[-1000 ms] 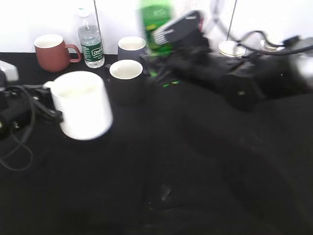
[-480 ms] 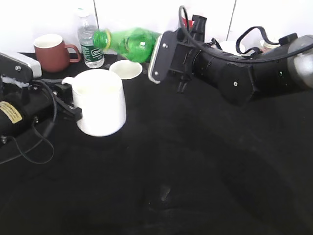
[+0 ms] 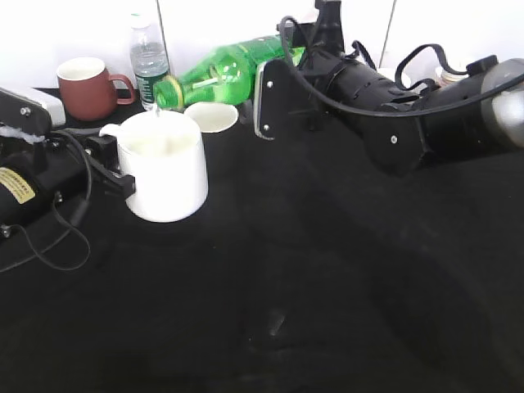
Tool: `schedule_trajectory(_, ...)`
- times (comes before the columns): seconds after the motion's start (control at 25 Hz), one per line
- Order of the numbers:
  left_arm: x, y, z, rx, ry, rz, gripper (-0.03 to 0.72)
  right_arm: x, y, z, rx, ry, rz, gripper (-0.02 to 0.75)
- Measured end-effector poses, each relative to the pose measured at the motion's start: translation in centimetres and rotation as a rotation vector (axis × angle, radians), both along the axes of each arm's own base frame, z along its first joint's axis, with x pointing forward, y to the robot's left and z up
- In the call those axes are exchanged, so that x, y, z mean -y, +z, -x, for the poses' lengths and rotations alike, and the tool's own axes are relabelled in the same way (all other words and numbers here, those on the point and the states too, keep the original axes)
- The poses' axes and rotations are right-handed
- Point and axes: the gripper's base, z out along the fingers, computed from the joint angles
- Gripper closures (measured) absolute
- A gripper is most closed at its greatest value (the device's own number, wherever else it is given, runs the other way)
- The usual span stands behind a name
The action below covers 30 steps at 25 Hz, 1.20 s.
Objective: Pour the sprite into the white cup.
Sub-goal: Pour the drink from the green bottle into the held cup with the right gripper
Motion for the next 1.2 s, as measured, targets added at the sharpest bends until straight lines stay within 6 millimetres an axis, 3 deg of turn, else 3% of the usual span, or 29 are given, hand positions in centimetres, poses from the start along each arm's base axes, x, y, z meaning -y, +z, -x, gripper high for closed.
schedule_trajectory(1.2, 0.03, 0.18, -0.01, 0.021, -0.003, 0.004, 0.63, 0.08, 0.54, -0.05, 0.092, -0.012, 0.031, 0.328)
